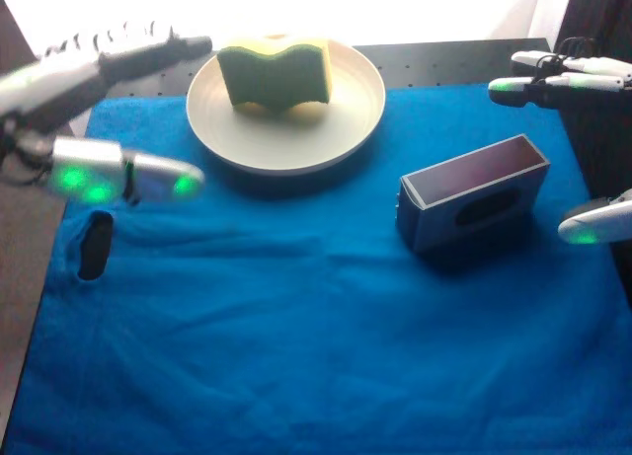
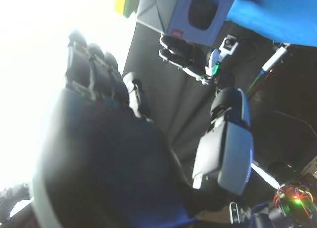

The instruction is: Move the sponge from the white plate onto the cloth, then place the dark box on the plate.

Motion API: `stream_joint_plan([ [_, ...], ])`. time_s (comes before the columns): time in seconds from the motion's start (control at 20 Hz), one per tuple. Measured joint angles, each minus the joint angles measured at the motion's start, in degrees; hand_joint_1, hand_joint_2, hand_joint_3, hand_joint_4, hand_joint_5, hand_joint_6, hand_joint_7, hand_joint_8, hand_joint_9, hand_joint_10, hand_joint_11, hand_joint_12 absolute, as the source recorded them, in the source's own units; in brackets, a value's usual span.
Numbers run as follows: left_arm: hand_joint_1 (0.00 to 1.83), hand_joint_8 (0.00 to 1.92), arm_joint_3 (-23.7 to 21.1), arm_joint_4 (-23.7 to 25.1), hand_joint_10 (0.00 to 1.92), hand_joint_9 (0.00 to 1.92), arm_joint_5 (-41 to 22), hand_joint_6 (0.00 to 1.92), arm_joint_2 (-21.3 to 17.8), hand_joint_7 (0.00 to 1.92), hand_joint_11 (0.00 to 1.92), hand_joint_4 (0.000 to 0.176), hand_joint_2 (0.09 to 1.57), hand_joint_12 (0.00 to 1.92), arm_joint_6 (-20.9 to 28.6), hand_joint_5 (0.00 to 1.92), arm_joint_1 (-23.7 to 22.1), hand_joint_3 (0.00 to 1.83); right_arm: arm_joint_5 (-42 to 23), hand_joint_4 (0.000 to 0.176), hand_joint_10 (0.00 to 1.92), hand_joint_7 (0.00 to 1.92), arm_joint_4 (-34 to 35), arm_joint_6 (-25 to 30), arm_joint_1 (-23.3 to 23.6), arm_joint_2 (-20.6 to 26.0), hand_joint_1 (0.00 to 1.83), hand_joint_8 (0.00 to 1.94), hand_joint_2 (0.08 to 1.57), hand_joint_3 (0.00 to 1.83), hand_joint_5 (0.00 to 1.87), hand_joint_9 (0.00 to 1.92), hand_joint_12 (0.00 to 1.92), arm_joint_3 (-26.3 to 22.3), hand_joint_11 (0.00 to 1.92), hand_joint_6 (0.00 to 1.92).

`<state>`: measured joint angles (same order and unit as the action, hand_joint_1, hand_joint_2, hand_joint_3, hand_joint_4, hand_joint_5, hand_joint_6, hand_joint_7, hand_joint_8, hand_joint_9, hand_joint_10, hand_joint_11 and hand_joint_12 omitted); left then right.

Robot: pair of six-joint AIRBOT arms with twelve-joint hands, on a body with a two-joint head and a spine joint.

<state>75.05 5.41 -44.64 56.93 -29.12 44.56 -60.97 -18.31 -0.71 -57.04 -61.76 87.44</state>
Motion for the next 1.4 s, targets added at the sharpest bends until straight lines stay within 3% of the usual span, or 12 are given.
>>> stream_joint_plan([
  [0.3,0.65,0.0,15.04,6.64,0.0,0.0,12.81,0.0,12.13,0.0,0.0,0.119,0.91,0.0,0.11,0.14,-17.51,0.01,0.09,0.176,0.0,0.0,-1.4,0.0,1.07,-0.74,0.78,0.0,0.91,0.01,0.21,0.0,0.06,0.28,0.0,0.0],
  [0.35,0.73,0.01,17.07,8.17,0.01,0.08,16.09,0.01,14.01,0.12,0.07,0.111,0.94,0.05,0.07,0.21,-18.56,0.01,0.11,0.162,0.0,0.0,-2.12,0.0,1.29,-0.87,0.83,0.0,0.92,0.01,0.22,0.0,0.07,0.37,0.02,0.01],
  [0.45,0.7,0.01,21.0,10.47,0.0,0.16,22.38,0.0,17.46,0.19,0.01,0.132,0.94,0.37,0.07,0.23,-20.09,0.0,0.02,0.173,0.0,0.01,-2.75,0.02,1.92,-0.98,0.84,0.0,0.93,0.01,0.21,0.0,0.08,0.5,0.04,0.0],
  [0.65,0.85,0.0,26.14,17.94,0.01,0.22,31.98,0.0,21.73,0.27,0.0,0.093,0.9,0.6,0.09,0.29,-22.88,0.0,-0.04,0.141,0.0,0.03,-3.61,0.09,2.27,-1.25,0.9,0.01,0.92,0.0,0.23,0.02,0.07,0.74,0.01,0.01],
  [0.8,0.86,0.01,27.76,20.22,0.01,0.29,36.39,0.01,23.61,0.36,0.0,0.08,0.93,0.7,0.13,0.36,-22.82,0.01,-0.02,0.152,0.0,0.02,-3.8,0.24,2.27,-1.25,0.88,0.0,0.94,0.01,0.22,0.01,0.08,0.76,0.01,0.0],
  [1.0,0.97,0.01,28.57,20.74,0.01,0.49,38.56,0.01,24.02,0.6,0.01,0.0,1.08,0.96,0.13,0.62,-21.59,0.01,0.0,0.153,0.01,0.05,-3.82,0.52,2.27,-1.25,0.81,0.01,0.93,0.0,0.23,0.05,0.11,0.79,0.07,0.0],
  [1.05,1.04,0.01,28.85,20.31,0.02,0.6,38.75,0.01,24.35,0.67,0.14,0.0,1.11,1.05,0.13,0.71,-21.16,0.0,0.0,0.16,0.01,0.05,-3.8,0.55,2.27,-1.27,0.81,0.01,0.92,0.0,0.23,0.05,0.11,0.79,0.07,0.0],
  [1.1,1.06,0.02,29.35,19.52,0.03,0.75,39.36,0.9,25.07,0.8,0.1,0.0,1.15,1.22,0.11,0.84,-20.65,0.01,-0.02,0.168,0.02,0.05,-3.87,0.63,2.43,-1.33,0.8,0.01,0.92,0.0,0.22,0.06,0.12,0.79,0.09,0.0],
  [1.15,1.16,0.98,29.35,18.62,0.07,0.87,39.21,1.09,25.18,0.79,0.27,0.0,1.17,1.31,0.11,0.9,-20.33,0.0,-0.02,0.16,0.02,0.05,-3.82,0.72,2.51,-1.55,0.79,0.01,0.93,0.0,0.22,0.07,0.12,0.79,0.1,0.0],
  [1.2,1.17,1.2,29.35,18.34,0.08,0.89,38.91,1.2,25.2,0.77,0.14,0.0,1.19,1.43,0.13,0.88,-20.33,0.0,-0.04,0.14,0.01,0.05,-3.85,0.74,2.51,-1.57,0.81,0.01,0.94,0.01,0.23,0.07,0.13,0.79,0.11,0.0],
  [1.3,1.19,1.22,29.35,17.42,0.12,0.93,38.07,1.15,25.35,0.8,0.2,0.003,1.18,1.44,0.17,0.91,-20.31,0.0,0.04,0.153,0.01,0.06,-4.04,0.76,2.51,-1.66,0.76,0.01,0.94,0.0,0.22,0.06,0.12,0.79,0.09,0.0],
  [1.4,1.18,1.26,29.33,16.31,0.47,0.79,37.51,1.18,25.59,0.76,0.28,0.0,1.19,1.37,0.17,0.9,-20.26,0.0,-0.02,0.152,0.01,0.06,-3.98,0.76,2.51,-1.75,0.76,0.0,0.95,0.0,0.22,0.07,0.12,0.79,0.07,0.0],
])
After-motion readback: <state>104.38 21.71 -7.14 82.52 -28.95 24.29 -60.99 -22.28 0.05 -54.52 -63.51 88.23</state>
